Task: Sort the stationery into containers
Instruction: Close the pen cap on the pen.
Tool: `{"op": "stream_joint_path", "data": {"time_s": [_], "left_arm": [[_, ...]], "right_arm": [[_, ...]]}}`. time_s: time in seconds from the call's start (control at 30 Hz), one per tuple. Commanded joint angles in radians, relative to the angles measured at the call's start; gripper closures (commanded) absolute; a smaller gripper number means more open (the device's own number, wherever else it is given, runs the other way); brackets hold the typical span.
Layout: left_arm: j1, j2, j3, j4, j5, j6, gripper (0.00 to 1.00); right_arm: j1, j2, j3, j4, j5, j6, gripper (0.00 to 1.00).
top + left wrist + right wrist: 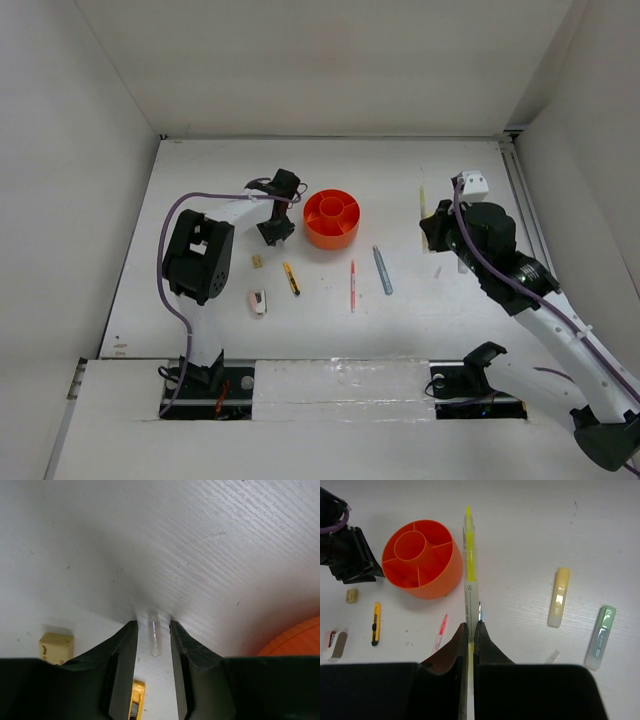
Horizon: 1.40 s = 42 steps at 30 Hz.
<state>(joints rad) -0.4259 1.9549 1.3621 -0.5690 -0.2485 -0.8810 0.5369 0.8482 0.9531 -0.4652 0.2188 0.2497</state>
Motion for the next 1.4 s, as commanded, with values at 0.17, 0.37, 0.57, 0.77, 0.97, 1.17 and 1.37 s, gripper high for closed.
{"op": "stream_joint_path", "data": {"time_s": [0.17, 0.37, 0.57, 0.77, 0.97, 1.17, 1.37], "left_arm": [[-0.005, 0.021, -0.026, -0.032, 0.003, -0.027, 0.91], [-0.005, 0.021, -0.046, -0.003, 0.012, -0.027, 1.00], [-0.016, -0.103, 0.014, -0.058, -0.127, -0.018, 1.00], [-0.016, -0.273, 0.114, -0.160, -0.273, -0.018, 1.00], [-0.025, -0.546, 0.019, 0.073, -0.047, 0.146, 1.00], [-0.025, -0.750, -0.187, 0.432, 0.210, 0.201, 1.00], [-0.025, -0.861, -0.307, 0.639, 0.353, 0.201, 1.00]], "right_arm": [[-0.002, -0.031, 0.006, 0.008, -0.012, -0.013, 1.00], [-0.002, -0.031, 0.006, 0.017, -0.070, -0.013, 1.00], [-0.002, 0.012, -0.028, 0.112, -0.255, -0.053, 1.00], [0.008, 0.084, -0.050, 0.215, -0.369, -0.023, 1.00], [0.087, 0.214, -0.077, 0.443, -0.576, 0.095, 1.00], [0.230, 0.324, -0.039, 0.582, -0.595, 0.196, 1.00], [0.273, 0.408, -0.008, 0.701, -0.595, 0.289, 1.00]]}}
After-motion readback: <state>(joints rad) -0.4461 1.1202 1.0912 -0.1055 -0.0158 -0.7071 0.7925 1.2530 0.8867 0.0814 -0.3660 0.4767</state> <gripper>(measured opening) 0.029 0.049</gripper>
